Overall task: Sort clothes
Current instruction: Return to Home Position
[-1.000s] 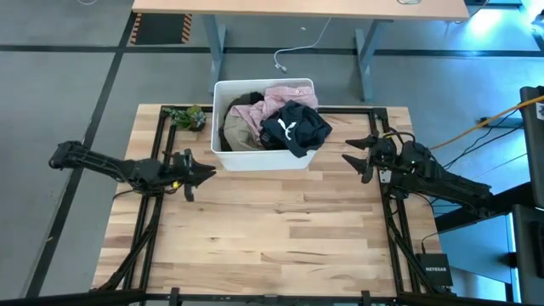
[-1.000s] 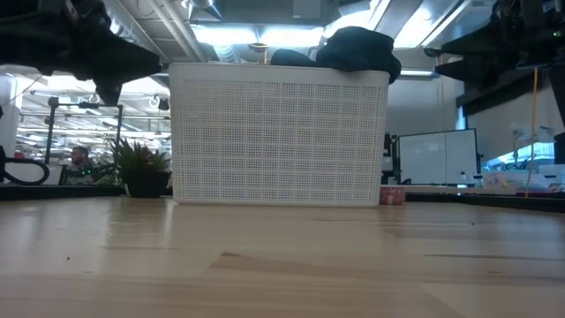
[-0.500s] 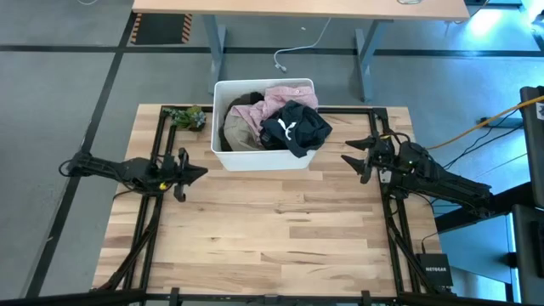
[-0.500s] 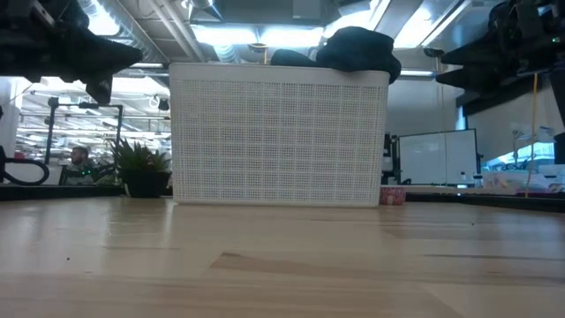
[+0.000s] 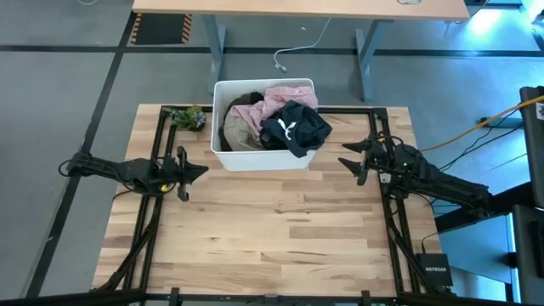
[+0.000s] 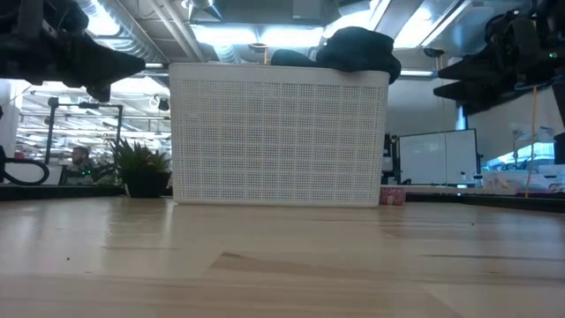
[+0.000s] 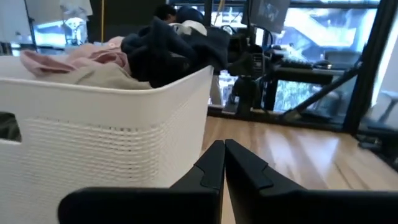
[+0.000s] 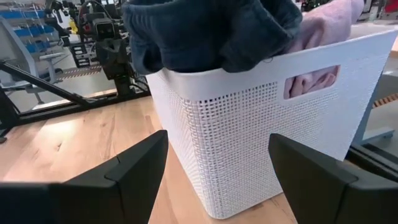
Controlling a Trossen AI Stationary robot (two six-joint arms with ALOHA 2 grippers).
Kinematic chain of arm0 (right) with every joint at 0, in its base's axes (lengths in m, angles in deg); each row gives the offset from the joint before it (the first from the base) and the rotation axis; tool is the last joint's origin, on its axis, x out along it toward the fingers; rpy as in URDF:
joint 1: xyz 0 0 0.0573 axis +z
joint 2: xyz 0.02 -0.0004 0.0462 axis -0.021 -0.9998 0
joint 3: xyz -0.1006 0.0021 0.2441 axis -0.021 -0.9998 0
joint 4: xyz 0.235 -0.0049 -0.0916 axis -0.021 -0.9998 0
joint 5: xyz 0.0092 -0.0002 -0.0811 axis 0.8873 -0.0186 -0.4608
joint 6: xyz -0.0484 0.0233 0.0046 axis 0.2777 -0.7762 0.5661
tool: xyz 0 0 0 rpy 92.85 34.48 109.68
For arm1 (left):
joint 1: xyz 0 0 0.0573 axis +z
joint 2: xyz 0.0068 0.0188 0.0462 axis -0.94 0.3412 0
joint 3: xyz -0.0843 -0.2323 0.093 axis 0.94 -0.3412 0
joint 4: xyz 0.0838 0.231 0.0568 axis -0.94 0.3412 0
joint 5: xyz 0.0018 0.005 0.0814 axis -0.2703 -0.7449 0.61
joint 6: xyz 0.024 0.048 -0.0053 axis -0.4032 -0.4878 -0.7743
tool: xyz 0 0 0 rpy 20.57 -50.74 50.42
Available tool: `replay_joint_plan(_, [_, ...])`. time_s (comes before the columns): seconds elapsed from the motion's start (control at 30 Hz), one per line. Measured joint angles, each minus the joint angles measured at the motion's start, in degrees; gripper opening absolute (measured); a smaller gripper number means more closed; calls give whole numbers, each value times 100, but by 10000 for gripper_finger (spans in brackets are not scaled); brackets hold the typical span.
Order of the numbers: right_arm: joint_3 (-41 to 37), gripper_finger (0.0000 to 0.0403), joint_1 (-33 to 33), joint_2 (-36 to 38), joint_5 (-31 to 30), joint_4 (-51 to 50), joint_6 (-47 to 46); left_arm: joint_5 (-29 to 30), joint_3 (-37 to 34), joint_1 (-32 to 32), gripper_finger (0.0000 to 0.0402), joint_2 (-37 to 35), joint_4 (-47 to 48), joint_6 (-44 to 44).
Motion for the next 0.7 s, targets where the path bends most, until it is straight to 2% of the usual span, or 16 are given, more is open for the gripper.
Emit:
replay_joint_plan(0.1, [0,280,0,0,-50,-7,49,-2,0,0,2,4,4,-111])
replay_joint_plan(0.2, [-1,241,0,0,-107,-85,114,-2,0,0,1,4,6,-114])
replay_joint_plan(0.53, [-887,19,-2,175,-144,965,193,-2,0,0,3,4,8,-112])
replay_joint_plan(0.6, [-896,13,-2,218,-143,1022,260,-4,0,0,1,6,8,-112])
replay_joint_plan(0.7, [-896,28,-2,297,-108,995,320,-3,0,0,2,4,8,-110])
